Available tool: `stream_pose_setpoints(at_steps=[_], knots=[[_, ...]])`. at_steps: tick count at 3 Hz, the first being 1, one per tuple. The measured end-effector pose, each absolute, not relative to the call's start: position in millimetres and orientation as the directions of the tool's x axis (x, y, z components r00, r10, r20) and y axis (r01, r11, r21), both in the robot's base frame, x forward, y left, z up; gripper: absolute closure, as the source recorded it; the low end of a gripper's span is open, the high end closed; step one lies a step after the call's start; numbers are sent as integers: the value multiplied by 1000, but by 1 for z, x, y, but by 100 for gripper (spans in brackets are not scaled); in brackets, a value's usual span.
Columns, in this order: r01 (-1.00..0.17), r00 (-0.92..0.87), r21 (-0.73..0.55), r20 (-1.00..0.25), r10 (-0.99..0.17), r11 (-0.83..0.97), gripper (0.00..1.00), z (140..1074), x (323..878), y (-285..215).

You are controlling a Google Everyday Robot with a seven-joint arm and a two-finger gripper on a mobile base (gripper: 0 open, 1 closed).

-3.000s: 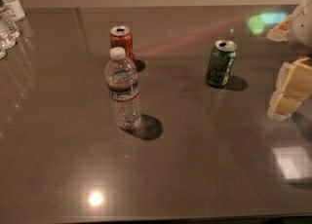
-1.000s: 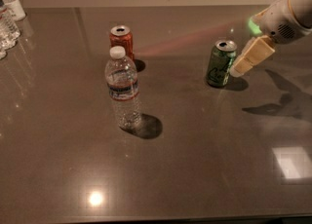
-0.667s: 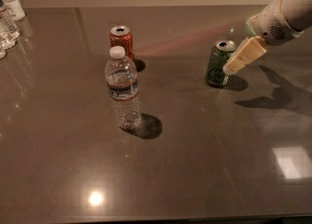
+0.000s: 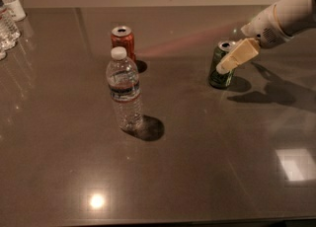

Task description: Move green can near water bottle

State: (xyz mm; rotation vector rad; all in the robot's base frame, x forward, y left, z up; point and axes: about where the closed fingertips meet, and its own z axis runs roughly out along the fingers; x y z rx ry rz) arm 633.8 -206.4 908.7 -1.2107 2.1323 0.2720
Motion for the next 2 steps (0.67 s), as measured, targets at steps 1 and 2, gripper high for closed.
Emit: stream_pose_setpoints(at_steps=[1,2], knots=[[-835,-363,-94,-647,-670,543,14,906,630,-197],[-845,-366,-68,-648,-668,530,37,906,622,-190]])
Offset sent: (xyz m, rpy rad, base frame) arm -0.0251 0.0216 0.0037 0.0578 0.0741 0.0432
